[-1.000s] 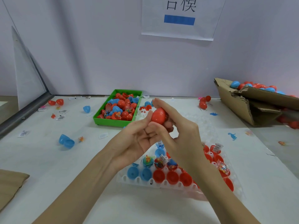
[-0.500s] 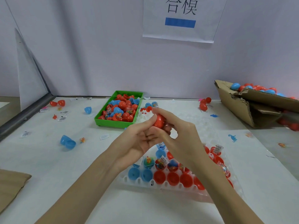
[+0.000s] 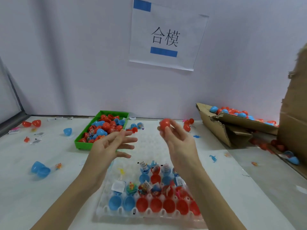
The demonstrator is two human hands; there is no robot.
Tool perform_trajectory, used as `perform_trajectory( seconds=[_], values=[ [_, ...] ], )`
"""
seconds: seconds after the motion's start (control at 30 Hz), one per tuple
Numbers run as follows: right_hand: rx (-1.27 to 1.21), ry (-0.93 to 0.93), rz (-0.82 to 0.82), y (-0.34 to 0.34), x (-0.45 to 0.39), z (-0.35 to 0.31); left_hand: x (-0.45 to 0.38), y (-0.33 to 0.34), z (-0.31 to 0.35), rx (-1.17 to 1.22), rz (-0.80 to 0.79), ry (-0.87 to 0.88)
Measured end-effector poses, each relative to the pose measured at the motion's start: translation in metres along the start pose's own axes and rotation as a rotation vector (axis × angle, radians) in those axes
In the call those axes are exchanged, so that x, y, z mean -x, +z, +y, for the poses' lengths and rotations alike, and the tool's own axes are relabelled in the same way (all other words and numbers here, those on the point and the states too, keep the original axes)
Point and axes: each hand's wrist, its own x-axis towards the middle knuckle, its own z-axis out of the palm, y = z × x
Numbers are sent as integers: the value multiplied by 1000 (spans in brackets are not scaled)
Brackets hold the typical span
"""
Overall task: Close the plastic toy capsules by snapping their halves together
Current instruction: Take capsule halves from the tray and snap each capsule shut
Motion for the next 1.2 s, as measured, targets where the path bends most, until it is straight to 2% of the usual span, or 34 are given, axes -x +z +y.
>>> perform_trajectory(
  seconds=[0.07, 0.13, 0.23, 0.33, 0.43, 0.5, 0.57, 0.67, 0.73, 0.93, 1.07, 1.2],
  values=[
    [-627, 203, 95, -16, -30, -23, -2, -7, 0, 37, 72, -1],
    [-995, 245, 213, -33, -58, -48, -3, -11, -1, 51, 112, -10],
    [-1226, 144, 320, -50, -87, -68, -4, -12, -1, 58, 95, -22],
    [-1228, 92, 351, -58, -99, -69, -4, -11, 0, 48, 52, -27],
    [-986, 161, 247, -58, -96, -62, -3, -10, 2, 39, 33, -24],
    [-671, 193, 152, -56, -84, -51, -3, -11, 0, 17, 40, -9],
    [-189, 124, 12, -52, -62, -37, -4, -11, -3, -42, 58, 13],
    [666, -29, -219, -40, -26, -14, -5, -12, -9, -236, 50, 69],
    [997, -98, -379, -27, -13, -2, -5, -12, -12, -432, 13, 123],
    [1334, -90, -582, -4, -11, 8, 2, -7, -22, -803, -212, 198],
    [1419, -44, -692, 8, -16, 9, 4, -4, -26, -864, -239, 245],
    [1445, -43, -723, 14, -19, 9, 5, -2, -27, -873, -275, 324]
  ],
)
